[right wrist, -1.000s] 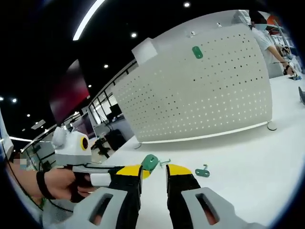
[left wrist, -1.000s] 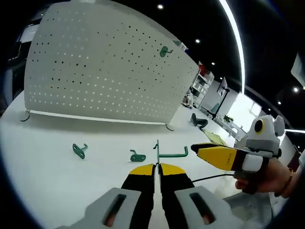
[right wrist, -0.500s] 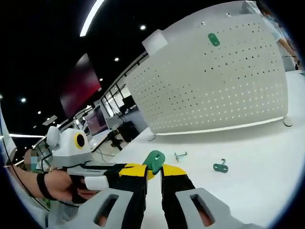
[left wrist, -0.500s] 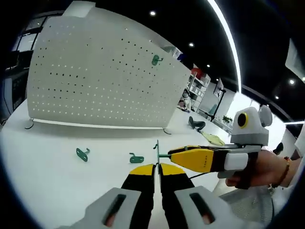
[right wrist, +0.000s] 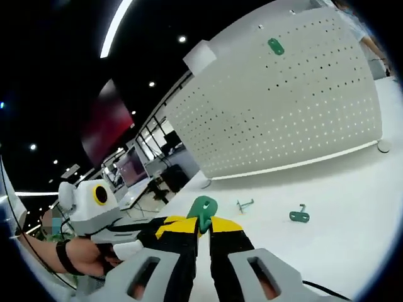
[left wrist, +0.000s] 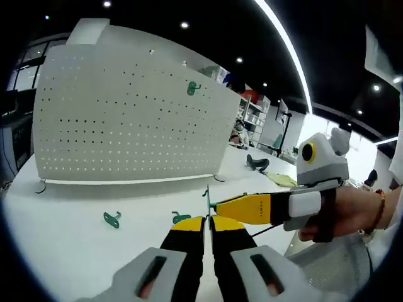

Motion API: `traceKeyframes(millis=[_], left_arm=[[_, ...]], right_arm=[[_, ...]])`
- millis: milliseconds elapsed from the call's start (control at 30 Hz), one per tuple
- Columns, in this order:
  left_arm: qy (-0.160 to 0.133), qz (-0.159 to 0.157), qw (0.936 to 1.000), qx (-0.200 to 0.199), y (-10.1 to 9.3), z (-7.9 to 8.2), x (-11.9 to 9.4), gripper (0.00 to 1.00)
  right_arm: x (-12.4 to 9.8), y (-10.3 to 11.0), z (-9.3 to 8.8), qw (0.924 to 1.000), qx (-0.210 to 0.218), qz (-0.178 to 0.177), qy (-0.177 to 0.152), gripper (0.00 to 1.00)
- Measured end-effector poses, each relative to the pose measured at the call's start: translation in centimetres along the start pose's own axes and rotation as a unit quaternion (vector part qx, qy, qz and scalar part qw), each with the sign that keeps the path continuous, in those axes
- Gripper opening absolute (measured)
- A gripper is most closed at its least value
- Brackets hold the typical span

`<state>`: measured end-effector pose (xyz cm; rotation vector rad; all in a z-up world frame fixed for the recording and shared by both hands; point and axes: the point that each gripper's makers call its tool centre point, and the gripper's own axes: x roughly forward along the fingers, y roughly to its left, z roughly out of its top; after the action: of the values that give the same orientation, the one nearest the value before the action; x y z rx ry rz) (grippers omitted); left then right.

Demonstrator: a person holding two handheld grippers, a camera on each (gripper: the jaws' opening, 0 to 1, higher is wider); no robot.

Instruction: Insert the hook assembly into the mounting plate slot until the hook locks in place.

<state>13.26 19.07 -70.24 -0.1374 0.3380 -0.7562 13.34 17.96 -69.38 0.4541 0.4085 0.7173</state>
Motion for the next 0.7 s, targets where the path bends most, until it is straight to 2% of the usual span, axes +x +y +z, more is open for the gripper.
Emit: traceKeyframes(millis=[133,200,233,300,467,700], left_arm=[[-0.011,-0.008,0.9998,0.012,-0.4,0.3,0.0,0.03],[-0.014,-0.011,0.9998,0.009,-0.5,0.4,0.0,0.03],[-0.015,-0.012,0.9998,0.007,-0.6,0.5,0.0,0.04],[-0.017,-0.01,0.9997,0.017,-0.7,0.7,0.1,0.04],[-0.025,-0.004,0.9997,0.005,-0.4,1.2,0.1,0.05],[-0.035,0.002,0.9991,-0.022,0.4,1.1,-0.5,0.08]], right_arm=[[-0.2,0.4,0.2,0.9978,0.064,0.016,-0.011,0.02],[-0.4,0.5,0.4,0.9983,0.054,0.017,-0.011,0.02],[-0.5,0.4,0.6,0.9997,0.021,0.009,-0.01,0.01],[-0.5,1.1,0.9,0.9999,0.008,0.009,-0.011,0.01],[-0.3,1.2,1.4,0.9998,-0.01,-0.003,-0.015,0.01],[-0.5,0.6,2.9,0.9985,-0.038,-0.026,-0.029,0.01]])
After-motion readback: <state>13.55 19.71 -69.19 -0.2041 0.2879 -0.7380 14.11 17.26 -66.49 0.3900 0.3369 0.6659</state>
